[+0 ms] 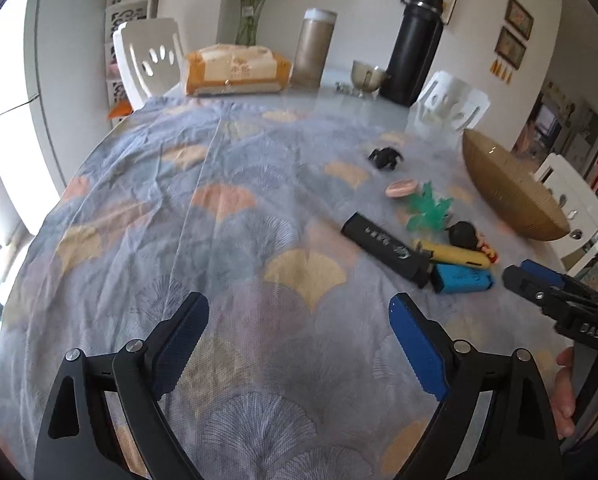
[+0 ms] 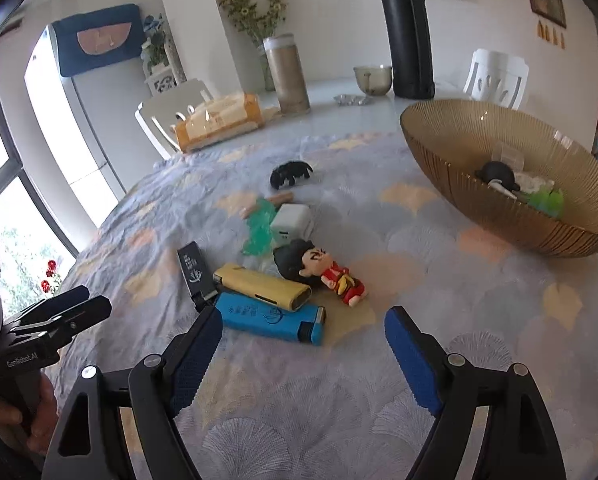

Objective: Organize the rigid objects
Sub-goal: 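Move both tools back toward the remaining toys, then grasp the black USB stick with the left gripper while the right grasps the red-clothed figurine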

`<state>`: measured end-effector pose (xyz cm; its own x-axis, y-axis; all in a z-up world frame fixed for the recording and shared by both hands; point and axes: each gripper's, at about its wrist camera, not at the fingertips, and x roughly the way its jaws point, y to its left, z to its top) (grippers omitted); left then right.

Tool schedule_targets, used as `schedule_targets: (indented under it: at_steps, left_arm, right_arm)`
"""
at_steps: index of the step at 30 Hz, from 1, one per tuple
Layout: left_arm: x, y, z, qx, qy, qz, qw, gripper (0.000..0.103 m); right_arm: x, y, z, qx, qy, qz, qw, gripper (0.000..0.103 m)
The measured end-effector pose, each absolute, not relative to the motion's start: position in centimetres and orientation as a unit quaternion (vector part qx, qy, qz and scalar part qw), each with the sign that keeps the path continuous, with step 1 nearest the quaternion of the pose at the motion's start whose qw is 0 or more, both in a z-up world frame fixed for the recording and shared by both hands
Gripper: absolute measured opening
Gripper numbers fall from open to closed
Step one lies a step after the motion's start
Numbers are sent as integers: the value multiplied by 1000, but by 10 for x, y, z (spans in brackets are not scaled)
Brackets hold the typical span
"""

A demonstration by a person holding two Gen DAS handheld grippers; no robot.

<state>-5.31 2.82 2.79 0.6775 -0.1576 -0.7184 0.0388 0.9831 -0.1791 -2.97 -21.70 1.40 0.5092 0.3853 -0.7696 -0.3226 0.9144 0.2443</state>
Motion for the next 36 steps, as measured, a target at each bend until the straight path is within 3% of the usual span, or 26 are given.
schedule_targets:
  at_steps: [4,7,9,10,14,19,20,22,25,33,36]
  left_arm:
    - [-34,24,31,-119,476,-35,871,91]
    - [-19,15,49,-192,462,-97,861,91]
    - [0,-8,54,-153,452,-103,872,91]
    - [7,-17,52,-133,454,-89,876,90]
    - [29,-36,28,-119,478,-70,867,82]
    - [30,-47,18,-64,469,-37,880,79]
    - [29,-47,18,-62,464,-39,883,76]
    - [31,-44,21,-52,467,-42,882,43]
    - [23,-34,21,-41,473,-67,877,27]
    - [1,6,28,-21,484,-92,870,28]
    - [1,-5,30,-11,476,-105,873,40]
  right_arm:
    - [-18,-225,10,32,504,182,844,82]
    - [-9,-231,18,22,540,204,816,82]
    - [-4,-234,30,2,533,201,822,80]
    - [-1,-234,35,-18,528,192,827,77]
    - [12,-226,29,-67,530,197,822,44]
    - [21,-215,17,-60,530,249,808,41]
    - [23,-212,16,-63,526,252,810,41]
    - [29,-203,12,-81,521,239,815,41]
    - [41,-197,8,-71,531,257,804,41]
    - [62,-195,-8,-2,572,297,765,42]
    - [68,-188,-14,7,577,296,762,44]
